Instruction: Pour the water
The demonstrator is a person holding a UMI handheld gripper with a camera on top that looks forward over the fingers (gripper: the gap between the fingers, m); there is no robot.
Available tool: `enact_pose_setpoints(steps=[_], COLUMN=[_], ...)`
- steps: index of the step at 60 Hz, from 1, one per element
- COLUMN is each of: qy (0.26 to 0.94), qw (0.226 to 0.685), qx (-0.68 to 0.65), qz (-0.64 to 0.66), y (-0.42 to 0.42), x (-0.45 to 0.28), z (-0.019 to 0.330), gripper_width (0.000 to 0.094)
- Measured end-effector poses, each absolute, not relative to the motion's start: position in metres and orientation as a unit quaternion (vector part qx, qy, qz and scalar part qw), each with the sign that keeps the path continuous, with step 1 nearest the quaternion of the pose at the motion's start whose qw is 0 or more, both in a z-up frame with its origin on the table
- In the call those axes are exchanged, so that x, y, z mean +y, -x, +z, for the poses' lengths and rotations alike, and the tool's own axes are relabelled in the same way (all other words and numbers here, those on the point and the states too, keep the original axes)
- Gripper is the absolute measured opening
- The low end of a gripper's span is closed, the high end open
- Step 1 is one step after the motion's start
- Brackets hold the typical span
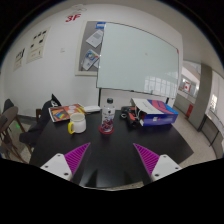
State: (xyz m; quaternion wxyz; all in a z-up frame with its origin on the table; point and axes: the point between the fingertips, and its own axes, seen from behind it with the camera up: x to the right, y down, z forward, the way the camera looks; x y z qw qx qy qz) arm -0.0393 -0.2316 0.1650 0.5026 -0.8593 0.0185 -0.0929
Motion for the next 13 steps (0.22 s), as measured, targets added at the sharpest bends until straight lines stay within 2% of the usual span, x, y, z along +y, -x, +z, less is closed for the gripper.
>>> enact_pose_setpoints(steps=[13], qy=[0.857], qw=[0.507], qx=[0.024], qz=[-0.088], y=[0.0407], x=[-0.2318], z=[0.1747], gripper_width=[0.0843])
